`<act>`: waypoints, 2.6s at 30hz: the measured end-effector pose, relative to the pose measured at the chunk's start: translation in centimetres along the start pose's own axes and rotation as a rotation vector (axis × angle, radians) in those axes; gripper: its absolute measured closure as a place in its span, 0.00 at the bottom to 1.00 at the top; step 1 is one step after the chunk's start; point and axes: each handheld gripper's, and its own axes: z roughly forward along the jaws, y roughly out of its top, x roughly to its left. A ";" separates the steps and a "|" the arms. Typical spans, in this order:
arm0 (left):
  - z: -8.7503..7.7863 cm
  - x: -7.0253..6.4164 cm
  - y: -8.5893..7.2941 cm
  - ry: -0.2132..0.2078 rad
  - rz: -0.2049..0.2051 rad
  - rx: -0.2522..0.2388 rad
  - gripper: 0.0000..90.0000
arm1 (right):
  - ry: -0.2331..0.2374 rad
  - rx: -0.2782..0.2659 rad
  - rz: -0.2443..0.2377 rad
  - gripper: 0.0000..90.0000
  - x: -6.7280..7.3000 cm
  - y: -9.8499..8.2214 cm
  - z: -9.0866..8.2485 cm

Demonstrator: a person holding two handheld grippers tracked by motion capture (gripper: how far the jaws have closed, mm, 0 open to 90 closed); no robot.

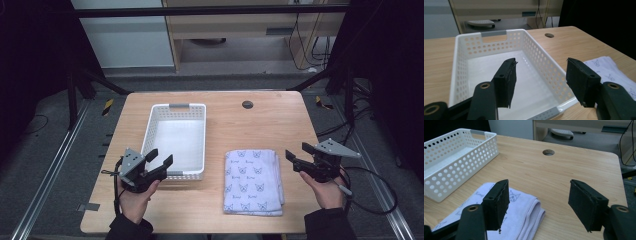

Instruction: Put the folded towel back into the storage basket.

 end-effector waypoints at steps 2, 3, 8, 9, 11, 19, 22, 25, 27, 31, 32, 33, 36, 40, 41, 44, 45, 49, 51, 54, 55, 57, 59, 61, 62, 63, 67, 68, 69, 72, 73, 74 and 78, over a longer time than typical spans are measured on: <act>0.4 -0.6 0.2 -0.010 0.000 -0.001 0.46 | 0.003 -0.004 0.003 0.37 0.0 0.1 0.1; 0.6 -0.9 0.3 -0.015 0.003 0.001 0.46 | 0.002 -0.004 0.001 0.37 0.0 0.1 0.2; 1.6 -2.5 0.5 -0.044 0.005 0.001 0.46 | 0.008 0.005 0.000 0.39 0.1 -0.1 0.7; 1.8 -2.8 0.5 -0.050 0.006 0.002 0.46 | 0.012 0.006 0.003 0.39 0.2 -0.1 0.8; 2.2 -3.4 0.4 -0.063 0.011 0.010 0.46 | 0.014 0.011 0.004 0.39 0.3 -0.2 1.0; 4.2 -5.7 -0.1 -0.102 0.023 0.035 0.47 | 0.012 0.048 0.002 0.41 0.2 -1.1 1.9; 4.8 -6.5 -0.3 -0.114 0.026 0.043 0.47 | 0.010 0.057 0.011 0.41 0.0 -1.4 2.2; 5.3 -7.3 -0.6 -0.121 0.041 0.049 0.48 | 0.011 0.065 0.021 0.41 -0.2 -1.7 2.5; 5.6 -8.1 -0.7 -0.123 0.065 0.053 0.49 | 0.016 0.069 0.022 0.41 -0.3 -1.8 2.7; 6.1 -9.2 -1.0 -0.146 0.067 0.060 0.50 | 0.016 0.075 0.026 0.41 -0.3 -2.0 3.1; 6.3 -9.5 -1.1 -0.144 0.075 0.061 0.50 | 0.016 0.078 0.025 0.41 -0.2 -2.1 3.1; 6.4 -9.8 -1.3 -0.142 0.085 0.063 0.50 | 0.017 0.081 0.023 0.41 -0.2 -2.1 3.2; 6.7 -10.7 -1.6 -0.155 0.102 0.073 0.50 | 0.026 0.093 0.019 0.39 -0.1 -2.4 3.6; 7.0 -11.7 -2.1 -0.169 0.107 0.088 0.52 | 0.023 0.104 0.014 0.39 -0.1 -2.7 4.0; 7.1 -11.9 -2.3 -0.173 0.107 0.092 0.52 | 0.020 0.106 0.010 0.38 -0.1 -2.8 4.0; 7.3 -12.4 -2.8 -0.176 0.109 0.104 0.53 | 0.021 0.106 0.015 0.39 -0.1 -2.9 4.2; 7.4 -12.5 -3.0 -0.173 0.112 0.109 0.54 | 0.021 0.108 0.017 0.39 -0.1 -3.0 4.2; 7.8 -12.9 -3.8 -0.170 0.110 0.134 0.56 | 0.021 0.114 0.013 0.39 -0.1 -3.2 4.5; 8.0 -13.1 -4.3 -0.166 0.107 0.144 0.56 | 0.023 0.120 0.010 0.39 0.0 -3.3 4.7; 8.2 -13.2 -5.0 -0.170 0.098 0.159 0.57 | 0.030 0.125 0.002 0.39 0.3 -3.4 4.9; 8.3 -13.2 -5.1 -0.169 0.099 0.163 0.57 | 0.030 0.126 0.001 0.40 0.3 -3.5 5.0; 8.4 -13.3 -5.4 -0.165 0.102 0.168 0.58 | 0.030 0.132 0.006 0.40 0.4 -3.6 5.2; 8.5 -13.4 -5.7 -0.160 0.108 0.175 0.58 | 0.028 0.139 0.005 0.40 0.4 -3.8 5.3; 8.6 -13.4 -6.1 -0.159 0.107 0.182 0.59 | 0.025 0.143 0.004 0.40 0.4 -3.9 5.5; 8.7 -13.4 -6.3 -0.158 0.108 0.187 0.59 | 0.026 0.148 0.014 0.40 0.5 -4.0 5.6; 8.7 -13.4 -6.5 -0.157 0.107 0.194 0.59 | 0.026 0.149 0.009 0.40 0.4 -4.1 5.7; 9.1 -13.3 -7.1 -0.152 0.099 0.209 0.59 | 0.013 0.173 0.005 0.41 0.5 -4.5 6.2; 9.1 -13.2 -7.2 -0.149 0.100 0.214 0.58 | 0.016 0.179 0.007 0.42 0.5 -4.6 6.4; 9.2 -13.2 -7.3 -0.147 0.101 0.221 0.58 | 0.013 0.180 0.002 0.42 0.5 -4.7 6.5; 9.5 -13.1 -7.7 -0.138 0.095 0.236 0.57 | 0.007 0.196 0.000 0.43 0.6 -4.9 7.0; 9.6 -13.0 -7.8 -0.138 0.093 0.240 0.57 | 0.009 0.199 -0.001 0.43 0.6 -4.9 7.1; 9.7 -13.0 -7.9 -0.136 0.094 0.244 0.57 | 0.010 0.202 0.001 0.43 0.6 -5.0 7.3; 10.1 -13.0 -8.5 -0.132 0.091 0.265 0.56 | 0.004 0.219 -0.002 0.43 0.6 -5.2 7.7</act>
